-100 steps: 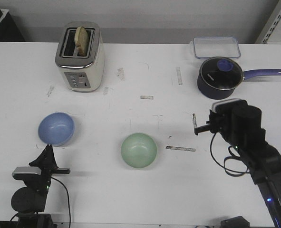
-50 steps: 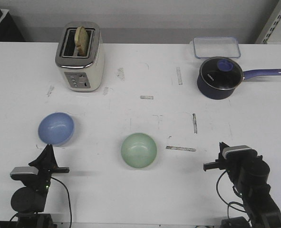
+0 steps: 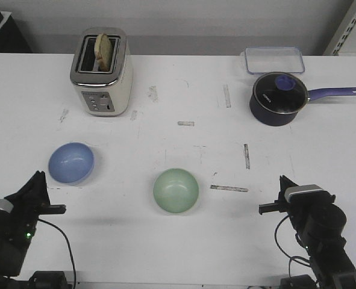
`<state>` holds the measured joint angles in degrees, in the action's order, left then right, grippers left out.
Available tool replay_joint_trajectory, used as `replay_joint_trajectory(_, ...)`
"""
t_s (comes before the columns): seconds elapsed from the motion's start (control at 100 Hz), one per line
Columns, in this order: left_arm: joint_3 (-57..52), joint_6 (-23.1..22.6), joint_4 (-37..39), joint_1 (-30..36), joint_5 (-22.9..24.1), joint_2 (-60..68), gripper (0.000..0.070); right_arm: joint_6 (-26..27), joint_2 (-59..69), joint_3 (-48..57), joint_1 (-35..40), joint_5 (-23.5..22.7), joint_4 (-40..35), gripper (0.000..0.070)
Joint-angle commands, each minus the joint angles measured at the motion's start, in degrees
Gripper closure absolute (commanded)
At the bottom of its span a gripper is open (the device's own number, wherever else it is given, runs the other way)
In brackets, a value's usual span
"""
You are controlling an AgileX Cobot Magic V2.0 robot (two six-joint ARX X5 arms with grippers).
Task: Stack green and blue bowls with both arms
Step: 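Release the green bowl and retract the right gripper to rest, then reach the left gripper down and grasp the light blue bowl rim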
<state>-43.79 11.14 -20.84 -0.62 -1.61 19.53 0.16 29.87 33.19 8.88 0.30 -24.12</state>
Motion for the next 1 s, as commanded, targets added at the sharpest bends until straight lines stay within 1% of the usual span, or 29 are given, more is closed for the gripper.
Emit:
replay_joint_trajectory(0.0, -8.61, -1.62, -2.86, -0.11, -0.11, 4.94, 0.0618, -0.42, 0.24, 0.55, 0.04, 0.17, 0.52, 0.0699)
replay_joint_trajectory(0.06, -15.08, -1.46, -6.49, -0.11, -0.31, 9.60, 0.0530, -0.42, 0.24, 0.55, 0.04, 0.17, 0.57, 0.0699)
replay_joint_trajectory(0.1, -19.32, -1.46, -9.22, -0.11, -0.52, 12.74, 0.0485, -0.42, 0.24, 0.55, 0.04, 0.17, 0.61, 0.0699)
replay_joint_trajectory(0.18, -27.26, -1.66, -14.75, -0.11, -0.52, 18.82, 0.0429, -0.42, 0.63, 0.55, 0.04, 0.17, 1.09, 0.0699)
replay_joint_trajectory(0.24, -32.30, -1.66, -18.43, -0.11, -0.50, 22.93, 0.0369, -0.42, 1.05, 0.55, 0.04, 0.17, 1.46, 0.0699)
replay_joint_trajectory(0.33, -37.42, -1.70, -22.51, -0.13, -0.04, 28.13, 0.0259, -0.42, 2.19, 0.55, 0.04, 0.17, 1.84, 0.0699)
replay_joint_trajectory(0.37, -38.53, -1.77, -23.76, -0.13, 0.72, 29.92, 0.0202, -0.42, 2.71, 0.55, 0.04, 0.17, 1.88, 0.0699)
replay_joint_trajectory(0.41, -38.91, -1.92, -24.63, -0.31, 1.53, 31.52, 0.0163, -0.42, 3.30, 0.55, 0.04, 0.17, 1.92, 0.0699)
replay_joint_trajectory(0.53, -38.88, -4.31, -28.57, -1.79, 2.78, 36.79, 0.0162, -0.42, 4.57, 0.55, 0.04, 0.15, 2.51, 0.0699)
replay_joint_trajectory(0.72, -38.82, -4.74, -33.22, -4.94, 2.80, 46.40, 0.0167, -0.42, 4.70, 0.55, 0.15, 0.15, 4.63, 0.0699)
replay_joint_trajectory(0.82, -38.80, -6.16, -35.08, -7.43, 2.78, 51.87, 0.0170, -0.42, 4.70, 0.55, 0.15, 0.15, 4.81, 0.0699)
replay_joint_trajectory(0.99, -38.73, -5.51, -38.56, -11.98, 2.78, 60.92, 0.0176, -0.42, 4.66, 0.55, 0.15, 0.15, 4.81, 0.0699)
